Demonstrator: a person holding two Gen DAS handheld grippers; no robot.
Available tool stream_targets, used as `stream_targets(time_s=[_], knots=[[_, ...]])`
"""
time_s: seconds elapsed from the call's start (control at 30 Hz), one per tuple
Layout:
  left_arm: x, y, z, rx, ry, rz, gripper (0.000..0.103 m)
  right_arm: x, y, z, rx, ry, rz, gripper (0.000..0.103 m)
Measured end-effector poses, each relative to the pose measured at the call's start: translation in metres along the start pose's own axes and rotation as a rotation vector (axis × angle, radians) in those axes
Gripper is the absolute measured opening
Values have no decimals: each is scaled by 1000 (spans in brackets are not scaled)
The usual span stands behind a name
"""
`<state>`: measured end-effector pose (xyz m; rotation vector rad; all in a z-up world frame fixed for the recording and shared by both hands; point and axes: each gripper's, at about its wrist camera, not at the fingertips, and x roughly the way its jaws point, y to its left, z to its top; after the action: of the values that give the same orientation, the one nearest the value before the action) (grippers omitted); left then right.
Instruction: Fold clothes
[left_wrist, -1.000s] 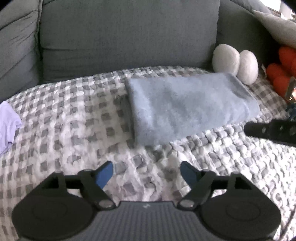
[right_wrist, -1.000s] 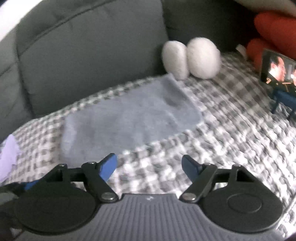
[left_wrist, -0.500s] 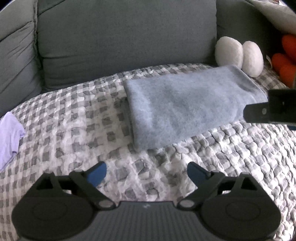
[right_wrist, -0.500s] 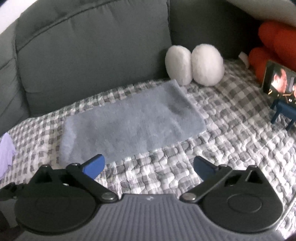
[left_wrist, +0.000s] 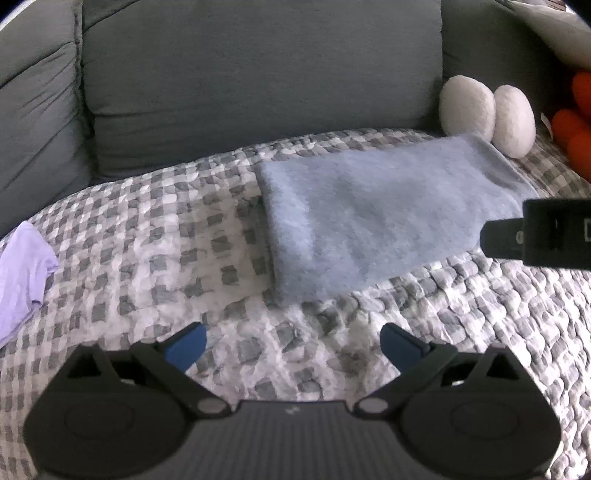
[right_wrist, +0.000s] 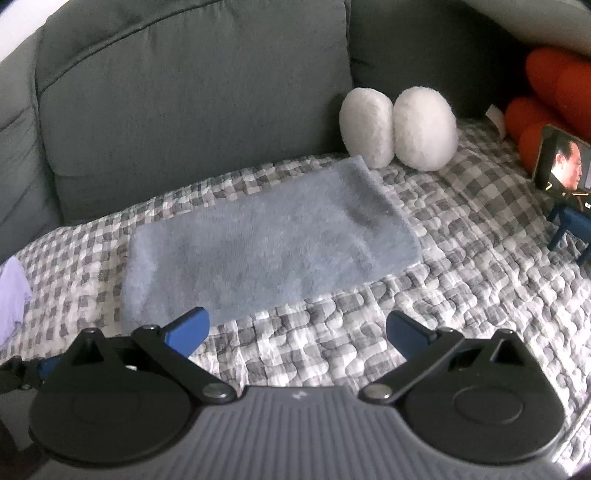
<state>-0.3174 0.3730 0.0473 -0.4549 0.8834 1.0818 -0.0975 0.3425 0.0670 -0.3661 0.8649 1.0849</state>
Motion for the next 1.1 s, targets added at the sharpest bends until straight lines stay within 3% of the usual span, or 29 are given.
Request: stream_targets(time_s=[1.1], knots=[[-2,3,6,-10,-10,38,102,-1,5,0,-45,-17,-19,103]])
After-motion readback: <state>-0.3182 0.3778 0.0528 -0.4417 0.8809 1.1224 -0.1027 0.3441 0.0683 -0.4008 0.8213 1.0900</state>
